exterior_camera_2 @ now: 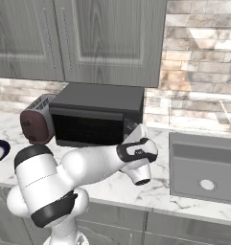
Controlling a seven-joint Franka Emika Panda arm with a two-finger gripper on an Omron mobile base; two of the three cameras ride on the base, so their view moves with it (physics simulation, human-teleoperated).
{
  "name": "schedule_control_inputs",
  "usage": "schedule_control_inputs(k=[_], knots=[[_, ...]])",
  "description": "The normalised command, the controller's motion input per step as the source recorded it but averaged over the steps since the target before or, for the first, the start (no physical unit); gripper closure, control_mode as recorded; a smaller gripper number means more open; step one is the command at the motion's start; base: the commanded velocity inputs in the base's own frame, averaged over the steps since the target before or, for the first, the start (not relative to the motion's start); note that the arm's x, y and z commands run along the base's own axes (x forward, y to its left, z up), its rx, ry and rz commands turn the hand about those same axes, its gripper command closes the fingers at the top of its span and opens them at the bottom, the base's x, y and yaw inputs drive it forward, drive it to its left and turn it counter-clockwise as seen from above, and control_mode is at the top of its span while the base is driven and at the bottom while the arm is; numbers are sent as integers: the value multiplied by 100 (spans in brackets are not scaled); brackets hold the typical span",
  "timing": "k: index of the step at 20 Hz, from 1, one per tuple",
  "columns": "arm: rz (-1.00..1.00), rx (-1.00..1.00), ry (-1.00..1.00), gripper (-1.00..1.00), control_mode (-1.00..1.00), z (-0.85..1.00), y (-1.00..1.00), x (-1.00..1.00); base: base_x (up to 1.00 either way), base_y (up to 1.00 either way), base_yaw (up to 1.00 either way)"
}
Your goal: Pull the toaster oven rack outwards. Pick up the baguette from the plate and place it on the toaster oven rack. Close the toaster oven door fully and set the temperature to the lowest setting.
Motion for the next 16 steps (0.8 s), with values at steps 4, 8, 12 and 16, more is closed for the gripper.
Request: schedule_control_inputs(k=[4,8,12,16], knots=[[0,-2,0,-100,-100,0,0,27,0,0,0],[0,-2,0,-100,-100,-5,0,22,0,0,0],[0,-2,0,-100,-100,-10,0,18,0,0,0],[0,-2,0,-100,-100,-14,0,19,0,0,0]])
